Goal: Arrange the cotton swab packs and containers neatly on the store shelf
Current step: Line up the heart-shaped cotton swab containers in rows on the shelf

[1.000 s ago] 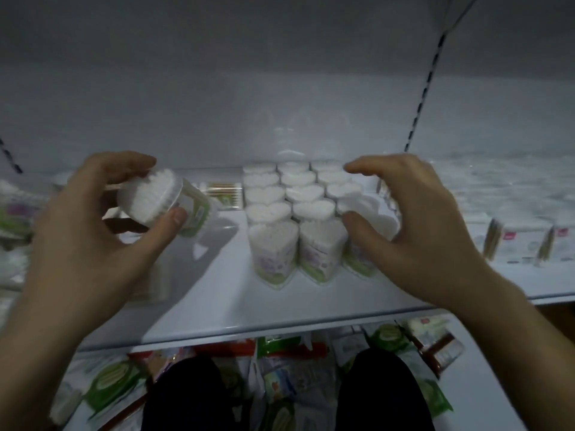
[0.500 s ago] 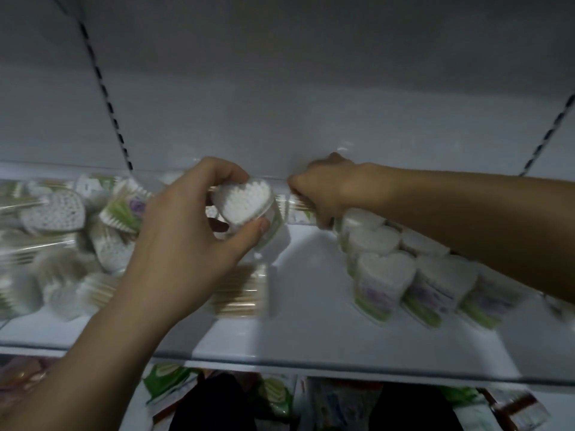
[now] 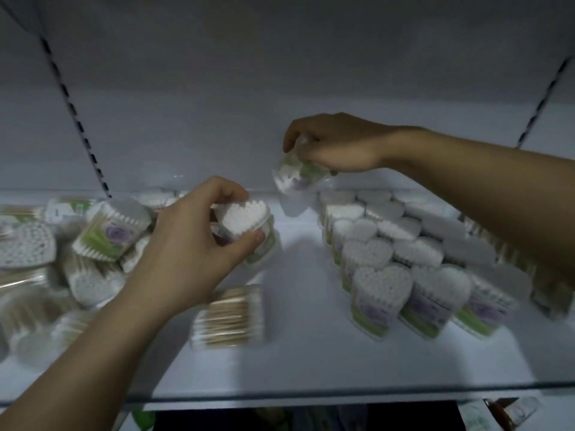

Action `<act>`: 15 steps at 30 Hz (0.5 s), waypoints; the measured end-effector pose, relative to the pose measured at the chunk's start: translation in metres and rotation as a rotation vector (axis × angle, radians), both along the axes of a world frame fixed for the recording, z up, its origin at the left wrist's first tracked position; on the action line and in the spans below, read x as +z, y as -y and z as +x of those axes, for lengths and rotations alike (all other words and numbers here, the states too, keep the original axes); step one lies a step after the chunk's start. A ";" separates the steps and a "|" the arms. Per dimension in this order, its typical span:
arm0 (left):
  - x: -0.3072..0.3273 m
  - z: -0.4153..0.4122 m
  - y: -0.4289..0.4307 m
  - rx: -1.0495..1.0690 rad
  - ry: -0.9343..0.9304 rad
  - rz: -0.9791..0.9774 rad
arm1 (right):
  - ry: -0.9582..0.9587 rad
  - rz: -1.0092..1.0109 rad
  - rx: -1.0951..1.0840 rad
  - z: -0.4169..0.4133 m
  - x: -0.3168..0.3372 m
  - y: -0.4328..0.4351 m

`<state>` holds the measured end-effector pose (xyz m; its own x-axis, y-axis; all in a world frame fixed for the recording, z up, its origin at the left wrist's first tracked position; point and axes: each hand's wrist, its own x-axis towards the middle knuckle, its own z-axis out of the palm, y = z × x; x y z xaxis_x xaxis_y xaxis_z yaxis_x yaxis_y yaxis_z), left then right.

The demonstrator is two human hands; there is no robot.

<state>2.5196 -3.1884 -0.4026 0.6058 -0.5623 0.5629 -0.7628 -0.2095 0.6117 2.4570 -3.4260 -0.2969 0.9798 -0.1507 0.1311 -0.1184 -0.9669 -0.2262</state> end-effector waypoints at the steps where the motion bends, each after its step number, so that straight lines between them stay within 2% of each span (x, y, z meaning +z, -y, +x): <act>1: 0.001 0.004 0.003 0.005 0.005 0.024 | 0.054 0.119 -0.024 -0.001 0.002 0.001; 5: 0.017 0.011 0.028 -0.048 0.085 0.159 | 0.235 0.506 -0.126 -0.002 0.002 0.006; 8: 0.034 0.022 0.064 -0.060 0.163 0.327 | 0.294 0.736 -0.098 -0.006 0.000 0.009; 11: 0.037 0.038 0.100 -0.064 0.196 0.452 | 0.365 0.812 -0.136 -0.014 0.000 0.015; 15: 0.015 0.049 0.125 -0.048 0.154 0.461 | 0.492 0.857 -0.192 -0.032 0.001 0.028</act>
